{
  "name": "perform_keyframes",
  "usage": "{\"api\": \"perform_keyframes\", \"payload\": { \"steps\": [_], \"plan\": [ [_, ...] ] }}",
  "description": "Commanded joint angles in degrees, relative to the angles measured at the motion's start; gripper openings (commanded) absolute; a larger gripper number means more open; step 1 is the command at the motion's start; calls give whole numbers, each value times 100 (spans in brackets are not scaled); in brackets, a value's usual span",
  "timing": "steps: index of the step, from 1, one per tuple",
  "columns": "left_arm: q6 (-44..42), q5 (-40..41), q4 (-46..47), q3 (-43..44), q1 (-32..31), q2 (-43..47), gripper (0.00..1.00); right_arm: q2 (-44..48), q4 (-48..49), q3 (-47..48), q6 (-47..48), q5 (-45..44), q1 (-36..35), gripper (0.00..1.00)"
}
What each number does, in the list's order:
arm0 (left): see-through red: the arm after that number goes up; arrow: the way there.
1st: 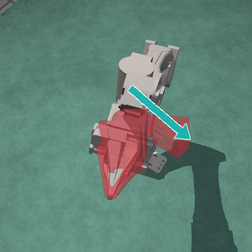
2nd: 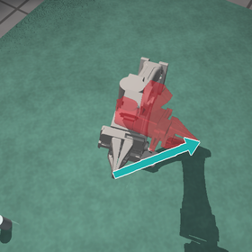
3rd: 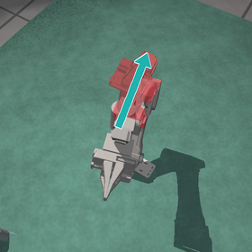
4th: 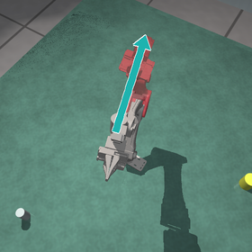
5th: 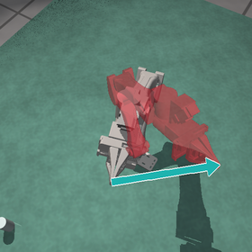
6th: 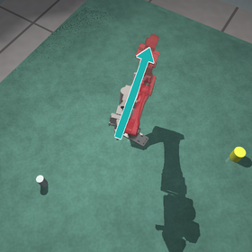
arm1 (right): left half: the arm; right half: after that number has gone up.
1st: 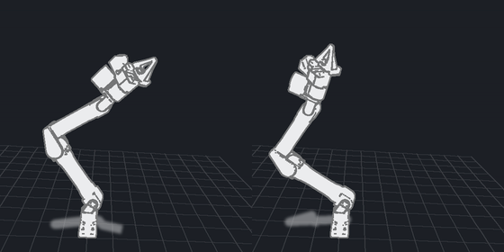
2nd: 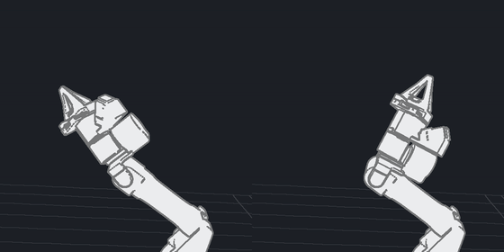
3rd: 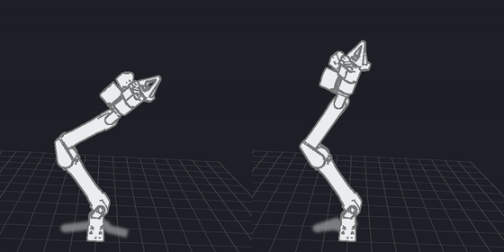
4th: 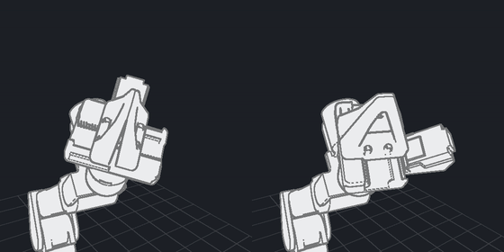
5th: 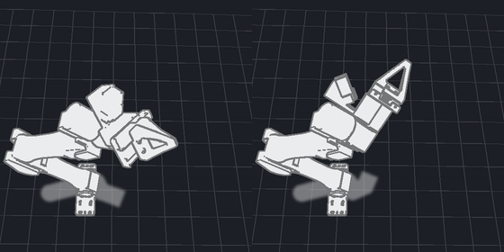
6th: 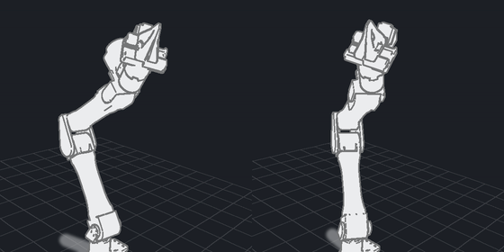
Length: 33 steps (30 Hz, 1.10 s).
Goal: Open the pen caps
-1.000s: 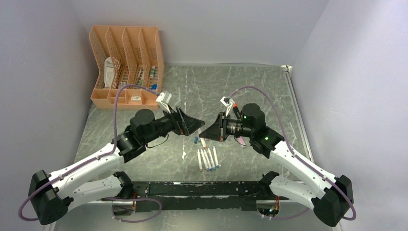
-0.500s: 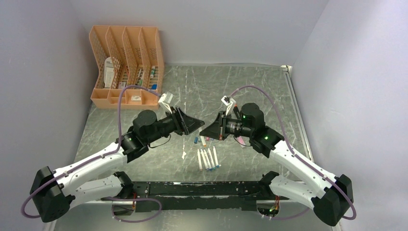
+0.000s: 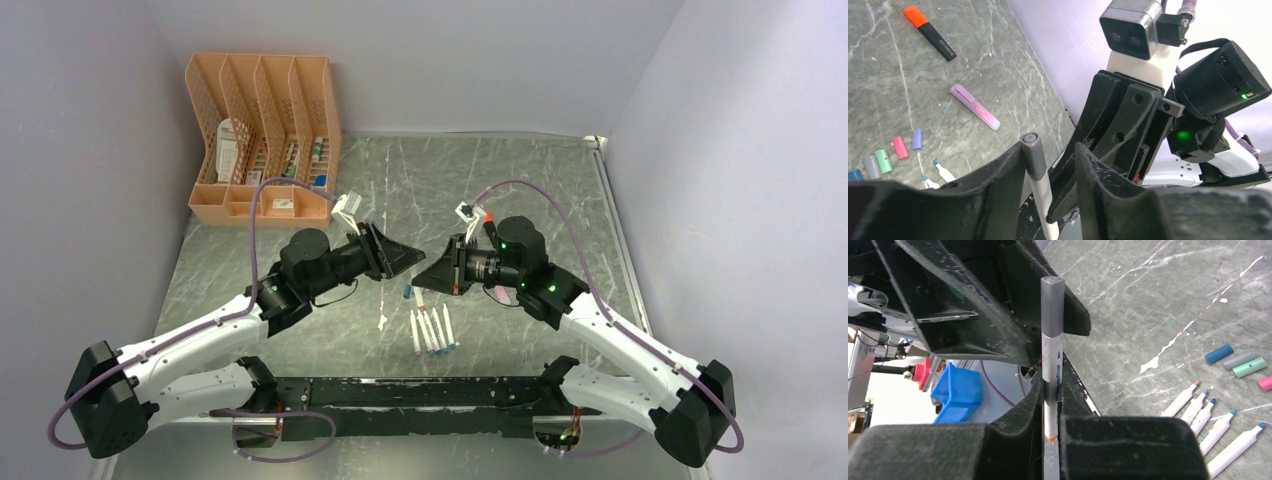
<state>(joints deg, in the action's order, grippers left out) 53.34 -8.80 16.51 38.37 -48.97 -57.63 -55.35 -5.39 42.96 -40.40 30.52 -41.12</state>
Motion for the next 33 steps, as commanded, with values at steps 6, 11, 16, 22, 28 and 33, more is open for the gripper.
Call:
{"api": "perform_keyframes", "payload": {
  "steps": [6,11,16,22,28,33],
  "plan": [
    [103,-75,505,-13,-29,-196,33,108,-292,195,173,-205,-115,0],
    [67,-29,389,8,-31,-201,16,136,-378,194,208,-270,-130,0],
    [102,-17,411,-44,-22,-178,10,108,-551,226,225,-503,-124,9],
    [139,-67,513,-58,-21,-208,9,-162,-586,344,244,-657,-132,30],
    [128,-73,519,-42,-18,-223,10,-301,-471,369,252,-580,-140,12],
    [104,-98,484,1,-23,-281,33,-270,-435,310,251,-457,-154,0]
  ]
}}
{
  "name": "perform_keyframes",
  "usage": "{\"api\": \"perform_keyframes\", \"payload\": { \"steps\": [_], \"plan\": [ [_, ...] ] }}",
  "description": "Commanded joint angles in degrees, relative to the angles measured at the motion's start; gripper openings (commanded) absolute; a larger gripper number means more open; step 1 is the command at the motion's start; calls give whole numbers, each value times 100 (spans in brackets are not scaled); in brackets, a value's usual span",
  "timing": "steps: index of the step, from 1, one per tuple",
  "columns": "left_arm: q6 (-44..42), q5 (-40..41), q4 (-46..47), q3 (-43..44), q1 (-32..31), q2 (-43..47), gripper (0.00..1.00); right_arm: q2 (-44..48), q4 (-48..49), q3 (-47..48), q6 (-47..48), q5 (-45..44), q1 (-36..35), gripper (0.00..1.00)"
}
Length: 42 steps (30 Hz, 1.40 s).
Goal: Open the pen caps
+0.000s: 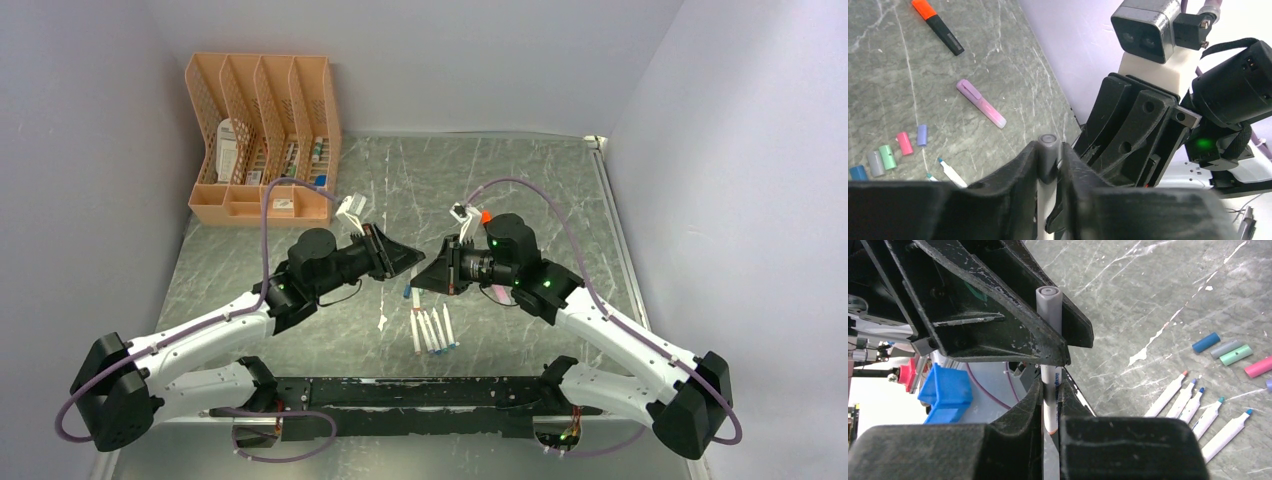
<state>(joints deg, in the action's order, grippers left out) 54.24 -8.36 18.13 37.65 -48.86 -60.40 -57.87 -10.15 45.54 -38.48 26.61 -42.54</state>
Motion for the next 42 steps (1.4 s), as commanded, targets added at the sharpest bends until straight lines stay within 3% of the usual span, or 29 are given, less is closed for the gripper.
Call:
{"api": "perform_keyframes", "payload": {
  "steps": [1,4,8,19,23,24,25,27,29,33,37,40,42],
  "plan": [
    [10,-131,291,94,-29,-13,42,-3,26,44,67,-54,-11,0],
    [-53,-81,175,184,-29,-32,55,52,-91,33,109,-51,-31,0],
    [-105,-48,95,275,-23,-66,57,133,-191,0,134,-64,-40,0],
    [-112,-87,216,271,26,-237,32,140,-286,12,203,19,-52,0],
    [-142,-71,97,319,37,-324,9,133,-382,40,250,16,-69,0],
    [-146,-96,106,314,43,-343,7,135,-423,48,253,-18,-70,0],
    [-131,-130,125,309,51,-362,7,143,-459,51,259,-77,-70,2],
    [-94,-215,211,298,48,-403,7,145,-532,68,255,-241,-71,22],
    [-47,-259,293,280,45,-427,7,88,-542,102,262,-362,-71,34],
    [31,-314,425,212,48,-452,7,-104,-411,210,270,-376,-71,36],
    [60,-304,451,190,54,-422,7,-276,-325,258,297,-314,-76,24],
    [46,-306,446,190,57,-404,8,-271,-200,187,288,-217,-71,4],
    [3,-309,384,221,65,-415,21,-274,-217,175,301,-174,-77,0]
  ]
}}
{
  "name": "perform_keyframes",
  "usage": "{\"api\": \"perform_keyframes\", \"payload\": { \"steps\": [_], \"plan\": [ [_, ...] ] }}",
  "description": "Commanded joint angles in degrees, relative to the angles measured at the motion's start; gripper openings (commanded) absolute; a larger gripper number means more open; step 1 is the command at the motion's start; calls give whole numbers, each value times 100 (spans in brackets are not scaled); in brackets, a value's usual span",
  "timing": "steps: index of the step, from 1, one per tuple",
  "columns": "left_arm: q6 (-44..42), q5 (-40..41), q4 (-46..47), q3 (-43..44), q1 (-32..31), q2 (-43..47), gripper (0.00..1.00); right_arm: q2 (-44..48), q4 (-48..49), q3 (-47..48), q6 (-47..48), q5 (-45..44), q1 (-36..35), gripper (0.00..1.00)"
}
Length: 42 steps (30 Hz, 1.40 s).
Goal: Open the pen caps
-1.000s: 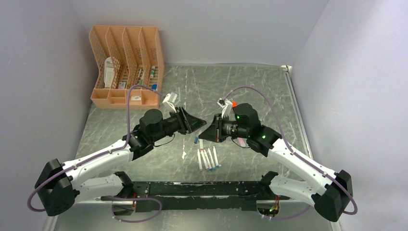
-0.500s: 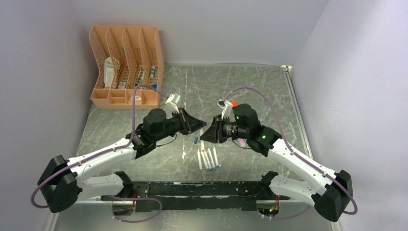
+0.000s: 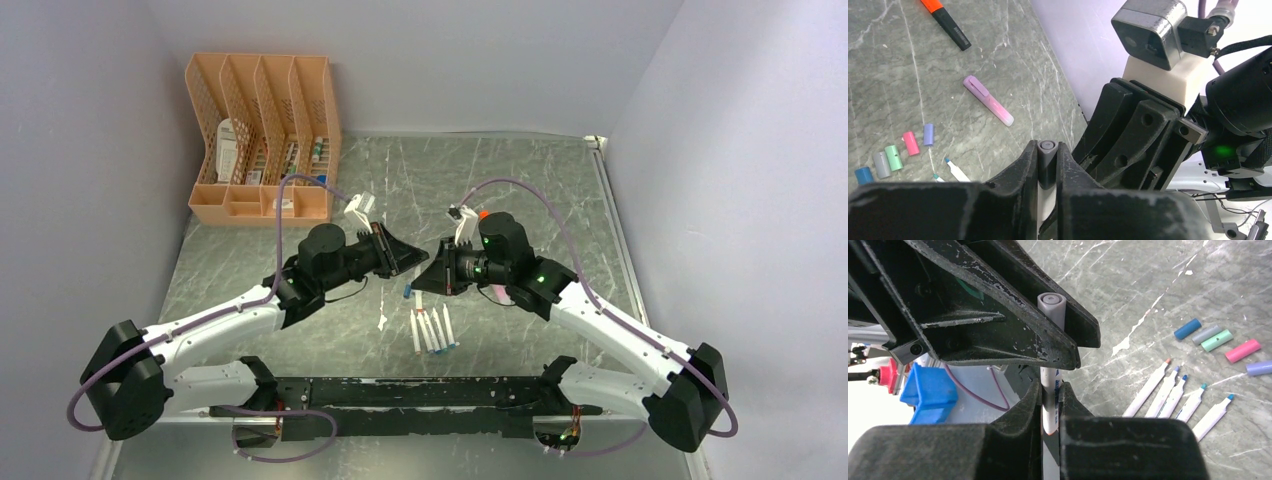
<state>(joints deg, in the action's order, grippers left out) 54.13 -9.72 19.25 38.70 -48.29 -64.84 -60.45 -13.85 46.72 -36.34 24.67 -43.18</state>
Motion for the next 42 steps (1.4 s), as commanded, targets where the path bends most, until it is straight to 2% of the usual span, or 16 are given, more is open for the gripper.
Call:
{"api": "perform_keyframes", "payload": {
  "steps": [1,3,4,8,12,22,27,35,39,42],
  "plan": [
    [4,-153,212,146,10,23,29,-5,132,57,103,47,-15,0],
    [-27,-109,97,201,17,12,42,19,86,48,132,92,-7,0],
    [-54,-105,63,226,32,8,45,35,47,56,154,118,-6,0],
    [-86,-133,15,284,81,-31,46,83,-80,45,225,150,-10,0],
    [-80,-178,67,296,114,-98,41,112,-97,14,232,177,-7,0],
    [-91,-393,172,300,144,-266,7,129,-124,-31,234,148,-12,0],
    [-263,-291,-66,404,142,-343,7,148,-312,-40,206,-11,-7,0],
    [-1143,499,-535,736,293,-540,7,247,-584,-253,15,-190,-8,0],
    [-1462,683,-549,1005,878,-798,7,327,-588,-467,-189,-125,-15,0],
    [-1521,560,-262,1234,1730,-1046,7,453,-563,-692,-371,-100,-85,0]
  ]
}}
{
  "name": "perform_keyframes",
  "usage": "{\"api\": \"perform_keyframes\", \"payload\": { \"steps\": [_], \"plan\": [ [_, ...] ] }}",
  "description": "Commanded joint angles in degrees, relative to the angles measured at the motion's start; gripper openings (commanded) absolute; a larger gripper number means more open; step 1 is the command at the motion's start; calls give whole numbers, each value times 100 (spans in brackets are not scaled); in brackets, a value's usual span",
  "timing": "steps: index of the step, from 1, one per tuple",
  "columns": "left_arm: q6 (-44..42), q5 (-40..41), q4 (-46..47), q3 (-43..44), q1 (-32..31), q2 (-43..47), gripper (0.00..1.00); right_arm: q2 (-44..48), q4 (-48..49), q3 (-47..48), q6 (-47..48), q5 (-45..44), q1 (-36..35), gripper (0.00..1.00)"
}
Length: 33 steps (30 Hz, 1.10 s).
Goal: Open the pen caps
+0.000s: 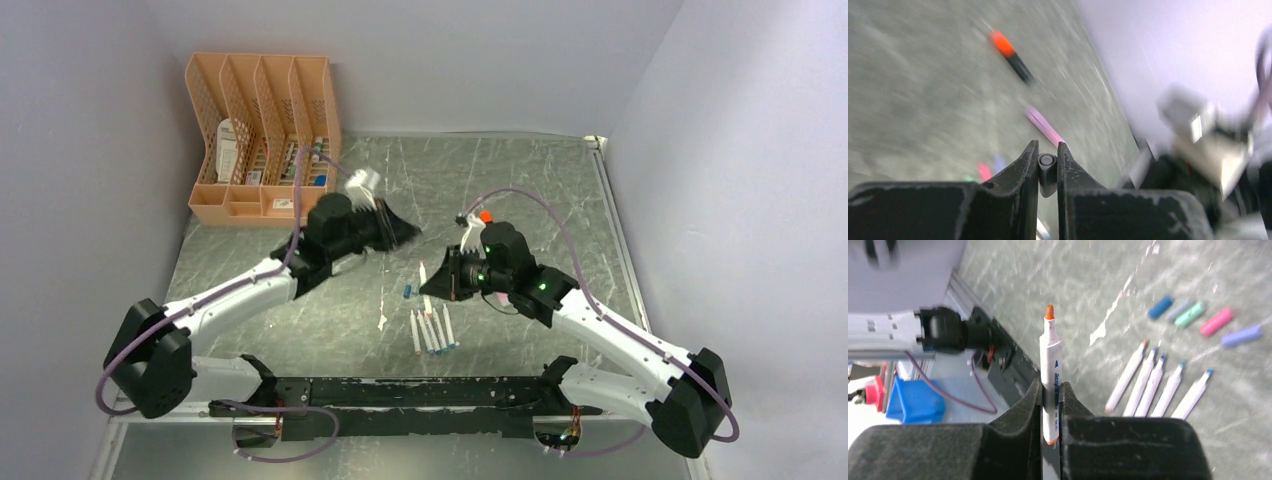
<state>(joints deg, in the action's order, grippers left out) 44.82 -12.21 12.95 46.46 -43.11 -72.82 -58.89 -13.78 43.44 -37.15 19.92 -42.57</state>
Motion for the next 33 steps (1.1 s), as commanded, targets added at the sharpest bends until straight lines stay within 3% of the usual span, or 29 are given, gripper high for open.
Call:
{"api": "perform_keyframes", "payload": {
  "steps": [1,4,9,14,18,25,33],
  "plan": [
    [-536,699,506,535,1489,-359,7,341,-562,-423,-339,380,-184,0],
    [-451,334,686,974,1969,-724,7,477,-643,-497,-440,296,-263,0],
    [-345,-229,368,1293,2035,-794,7,430,-1249,-255,-214,-306,-263,0],
    [161,-1138,297,656,2018,-475,7,-304,-2195,198,51,-1534,-265,0],
    [273,-1352,-52,100,1975,59,7,-899,-2652,325,117,-2544,-261,0],
    [121,-1382,-726,-290,1932,795,7,-1441,-2424,111,57,-2931,-264,0],
    [124,-1381,-916,-570,1922,1115,7,-1748,-1649,-292,74,-2634,-261,0]
  ]
}}
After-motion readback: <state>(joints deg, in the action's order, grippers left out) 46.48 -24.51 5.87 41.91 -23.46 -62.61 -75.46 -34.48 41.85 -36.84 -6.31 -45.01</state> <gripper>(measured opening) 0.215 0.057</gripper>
